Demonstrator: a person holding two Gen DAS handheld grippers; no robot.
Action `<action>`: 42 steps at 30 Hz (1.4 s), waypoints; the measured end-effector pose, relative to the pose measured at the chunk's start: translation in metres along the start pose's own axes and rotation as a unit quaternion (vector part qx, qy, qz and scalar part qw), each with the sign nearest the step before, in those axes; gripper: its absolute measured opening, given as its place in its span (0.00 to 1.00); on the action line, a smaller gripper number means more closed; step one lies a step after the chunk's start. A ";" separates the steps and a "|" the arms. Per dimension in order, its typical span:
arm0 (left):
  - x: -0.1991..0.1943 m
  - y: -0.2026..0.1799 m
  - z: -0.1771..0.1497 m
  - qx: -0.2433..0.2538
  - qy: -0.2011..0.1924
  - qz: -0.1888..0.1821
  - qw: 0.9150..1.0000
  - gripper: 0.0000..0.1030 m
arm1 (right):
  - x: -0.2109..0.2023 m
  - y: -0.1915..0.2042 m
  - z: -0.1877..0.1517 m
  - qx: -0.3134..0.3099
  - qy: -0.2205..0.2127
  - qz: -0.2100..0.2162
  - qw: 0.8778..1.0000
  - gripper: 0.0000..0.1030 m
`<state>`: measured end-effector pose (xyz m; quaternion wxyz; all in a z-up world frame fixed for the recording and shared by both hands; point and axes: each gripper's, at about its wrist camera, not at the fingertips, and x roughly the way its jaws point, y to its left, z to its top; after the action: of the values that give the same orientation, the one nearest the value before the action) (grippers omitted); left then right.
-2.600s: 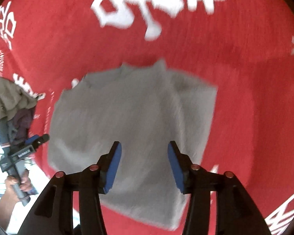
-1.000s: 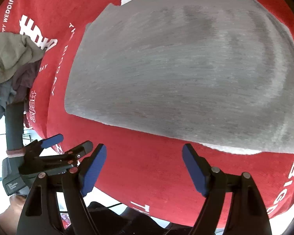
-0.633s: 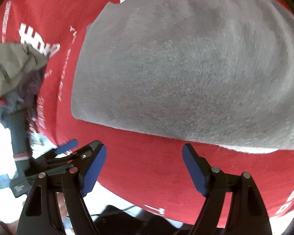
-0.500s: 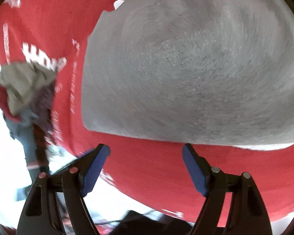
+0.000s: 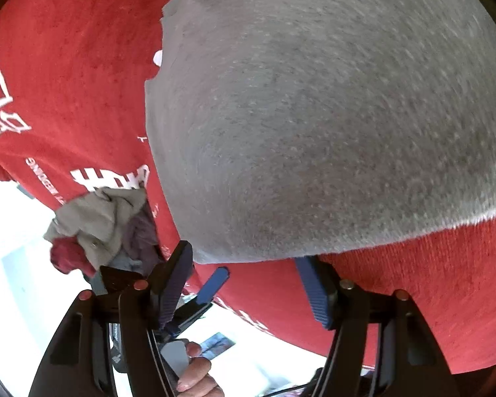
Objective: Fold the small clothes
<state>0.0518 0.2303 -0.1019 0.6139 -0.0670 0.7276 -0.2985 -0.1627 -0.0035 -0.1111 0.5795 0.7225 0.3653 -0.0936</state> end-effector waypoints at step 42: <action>0.023 -0.134 0.006 0.273 -0.181 0.274 0.904 0.18 | -0.065 0.083 0.028 -0.215 0.006 -0.146 0.966 0.18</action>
<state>0.0156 0.1083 -0.0525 0.7873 0.2522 0.4835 -0.2880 -0.1487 -0.0611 -0.0197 0.6989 0.5202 0.4821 -0.0924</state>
